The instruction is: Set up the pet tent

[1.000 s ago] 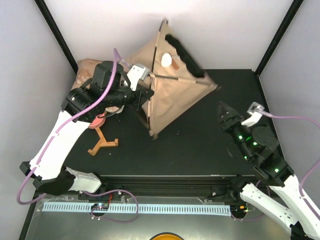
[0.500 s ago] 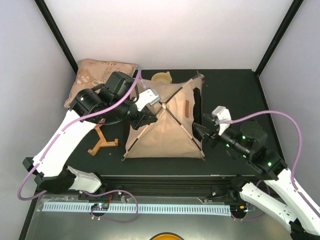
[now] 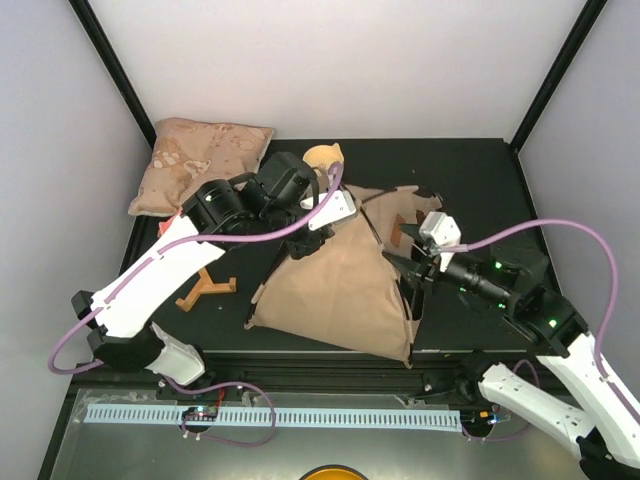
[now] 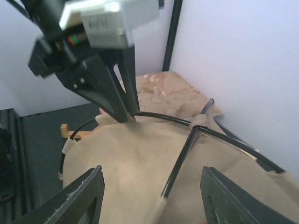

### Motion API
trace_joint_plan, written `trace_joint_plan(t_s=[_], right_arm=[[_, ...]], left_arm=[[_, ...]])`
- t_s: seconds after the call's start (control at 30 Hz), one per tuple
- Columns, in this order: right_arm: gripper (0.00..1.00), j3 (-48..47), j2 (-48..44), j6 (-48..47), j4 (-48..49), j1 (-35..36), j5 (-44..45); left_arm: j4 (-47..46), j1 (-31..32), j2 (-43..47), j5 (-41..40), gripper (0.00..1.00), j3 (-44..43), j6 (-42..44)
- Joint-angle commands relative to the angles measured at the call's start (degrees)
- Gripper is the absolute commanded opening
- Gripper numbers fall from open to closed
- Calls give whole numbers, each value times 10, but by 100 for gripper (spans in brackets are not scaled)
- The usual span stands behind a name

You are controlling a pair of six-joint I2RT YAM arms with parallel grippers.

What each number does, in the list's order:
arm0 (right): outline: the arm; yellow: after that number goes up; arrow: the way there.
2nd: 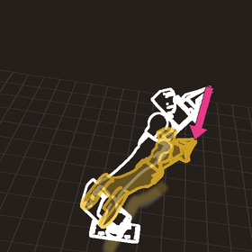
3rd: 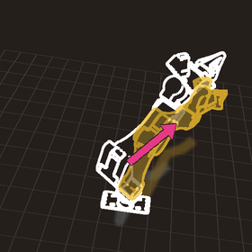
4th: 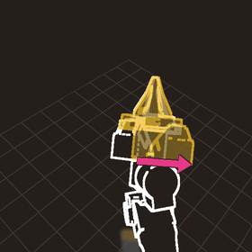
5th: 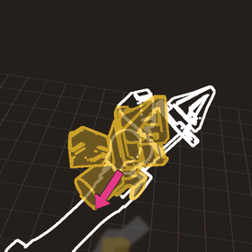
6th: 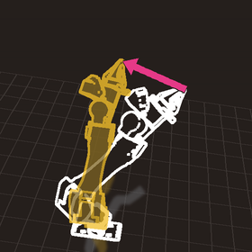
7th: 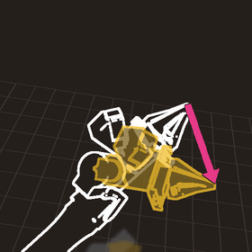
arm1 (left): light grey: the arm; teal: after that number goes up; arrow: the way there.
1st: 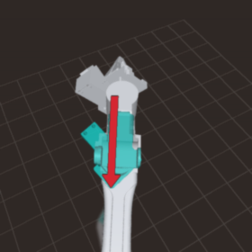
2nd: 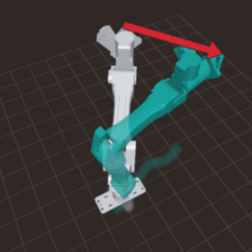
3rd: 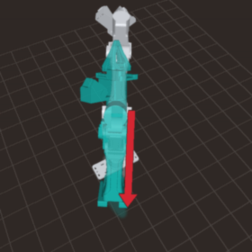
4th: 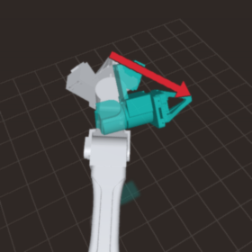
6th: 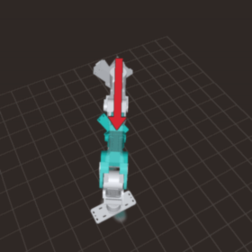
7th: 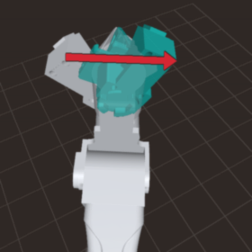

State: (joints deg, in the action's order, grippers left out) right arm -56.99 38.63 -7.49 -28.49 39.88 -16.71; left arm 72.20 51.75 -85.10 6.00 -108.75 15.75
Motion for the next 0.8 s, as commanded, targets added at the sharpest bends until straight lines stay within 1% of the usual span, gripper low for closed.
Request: trace_joint_plan(t_s=[0.0,0.03,0.07,0.1,0.13,0.2,0.27,0.33,0.4,0.43,0.5,0.57,0.6,0.67,0.7,0.77], right_arm=[[60,-56,-2,-48,-55,1,51],[60,-70,6,-52,-69,1,71],[60,-80,17,-52,-82,1,94],[62,-87,23,-54,-88,1,117],[63,-91,28,-58,-89,1,139],[64,-98,41,-78,-86,1,170],[66,-114,66,-104,-87,-3,182],[67,-145,105,-133,-109,-14,169],[67,-192,146,-151,-134,-32,154],[67,-203,161,-159,-138,-42,143],[65,-212,174,-178,-132,-68,107],[64,-218,177,-215,-131,-103,49],[66,-226,181,-234,-137,-123,28],[73,-248,205,-294,-173,-142,-19],[77,-265,222,-349,-208,-148,-36],[81,-316,265,-412,-283,-157,-56]], left_arm=[[-91,15,18,-132,18,17,84],[-114,15,19,-145,16,22,88],[-135,15,20,-161,12,29,87],[-156,15,21,-184,4,39,86],[-176,15,22,-198,2,48,91],[-193,15,22,-200,2,63,112],[-201,15,21,-209,2,69,122],[-204,15,23,-215,2,68,116],[-206,15,35,-211,10,64,90],[-207,15,44,-207,12,63,72],[-205,15,68,-191,13,69,31],[-207,15,100,-173,15,88,-22],[-211,15,120,-159,16,104,-44],[-225,15,158,-117,18,142,-93],[-232,15,173,-93,19,163,-109],[-240,15,199,-54,20,196,-135]])
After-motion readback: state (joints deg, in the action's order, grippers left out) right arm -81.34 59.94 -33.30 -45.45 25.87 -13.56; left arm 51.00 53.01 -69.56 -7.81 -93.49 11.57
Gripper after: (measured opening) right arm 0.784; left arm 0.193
